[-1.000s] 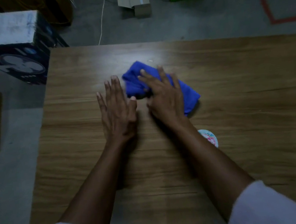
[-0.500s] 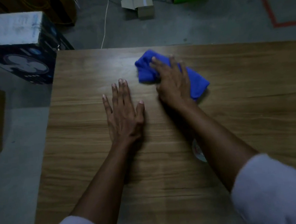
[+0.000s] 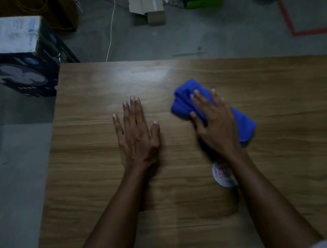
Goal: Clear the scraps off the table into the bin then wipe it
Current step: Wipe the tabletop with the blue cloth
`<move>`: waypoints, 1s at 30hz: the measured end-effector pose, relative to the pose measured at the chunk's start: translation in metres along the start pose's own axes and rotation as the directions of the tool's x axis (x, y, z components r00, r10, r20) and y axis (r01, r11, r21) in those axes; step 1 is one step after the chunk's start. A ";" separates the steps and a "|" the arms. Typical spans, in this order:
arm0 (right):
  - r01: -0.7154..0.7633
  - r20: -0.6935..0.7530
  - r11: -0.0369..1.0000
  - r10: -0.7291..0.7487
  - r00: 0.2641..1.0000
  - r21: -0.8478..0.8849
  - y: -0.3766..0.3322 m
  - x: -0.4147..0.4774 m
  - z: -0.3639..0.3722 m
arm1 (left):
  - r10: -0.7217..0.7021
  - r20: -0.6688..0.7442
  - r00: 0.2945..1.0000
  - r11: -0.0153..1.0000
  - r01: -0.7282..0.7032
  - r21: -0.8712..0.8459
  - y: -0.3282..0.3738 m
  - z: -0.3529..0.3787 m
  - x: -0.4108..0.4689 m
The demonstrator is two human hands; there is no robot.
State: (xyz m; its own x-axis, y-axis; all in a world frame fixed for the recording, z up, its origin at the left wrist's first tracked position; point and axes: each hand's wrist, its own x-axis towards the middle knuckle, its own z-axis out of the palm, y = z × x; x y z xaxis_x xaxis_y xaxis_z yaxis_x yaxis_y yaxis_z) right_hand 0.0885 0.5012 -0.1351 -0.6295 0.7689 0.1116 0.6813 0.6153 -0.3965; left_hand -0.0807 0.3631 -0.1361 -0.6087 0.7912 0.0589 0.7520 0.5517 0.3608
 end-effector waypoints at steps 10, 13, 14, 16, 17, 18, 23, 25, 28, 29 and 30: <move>-0.225 0.030 0.972 0.227 0.973 -0.065 -0.062 0.132 0.024 | -0.009 -0.061 0.998 0.999 0.006 -0.048 0.000 0.003 0.002; 0.008 0.116 1.000 -0.006 0.993 -0.017 -0.089 0.106 0.035 | -0.039 -0.107 0.994 0.981 0.018 -0.194 0.000 -0.002 0.001; 0.106 0.143 0.994 -0.108 0.984 0.026 -0.089 0.088 0.033 | -0.054 -0.143 0.988 0.956 0.010 -0.295 -0.001 -0.005 0.000; 0.306 0.212 0.943 -0.328 0.921 0.131 -0.078 0.046 0.023 | -0.106 -0.232 0.967 0.862 -0.027 -0.506 -0.003 -0.010 -0.003; 0.392 0.249 0.904 -0.425 0.870 0.172 -0.067 0.027 0.016 | -0.130 -0.258 0.957 0.819 -0.042 -0.572 -0.005 -0.011 -0.004; 0.450 0.274 0.871 -0.489 0.828 0.194 -0.053 0.016 0.009 | -0.143 -0.266 0.953 0.791 -0.051 -0.610 -0.005 -0.012 -0.005; 0.137 0.141 0.986 -0.150 0.979 0.098 -0.004 0.056 0.001 | -0.149 -0.242 0.959 0.749 -0.050 -0.660 -0.002 -0.008 -0.004; -0.019 0.068 0.998 0.014 0.998 0.067 -0.014 0.088 0.004 | -0.152 -0.238 0.959 0.753 -0.044 -0.656 -0.003 -0.007 -0.005; -0.080 0.061 0.997 0.079 0.995 0.009 -0.032 0.113 0.012 | -0.163 -0.217 0.963 0.760 -0.018 -0.650 -0.003 -0.008 -0.007; -0.061 0.073 0.998 0.061 0.995 0.007 -0.035 0.112 0.015 | -0.163 -0.210 0.964 0.756 -0.015 -0.654 -0.003 -0.009 -0.007; -0.021 0.089 1.000 0.020 0.996 0.018 -0.036 0.105 0.015 | -0.163 -0.203 0.966 0.747 -0.013 -0.665 -0.003 -0.009 -0.007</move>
State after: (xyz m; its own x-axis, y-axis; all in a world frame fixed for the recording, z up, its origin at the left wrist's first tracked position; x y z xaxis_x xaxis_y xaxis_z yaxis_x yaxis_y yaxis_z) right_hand -0.0079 0.5572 -0.1232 -0.6468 0.7623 0.0217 0.6879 0.5955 -0.4149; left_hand -0.0806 0.3535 -0.1290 -0.7617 0.6205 0.1865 0.4014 0.2260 0.8876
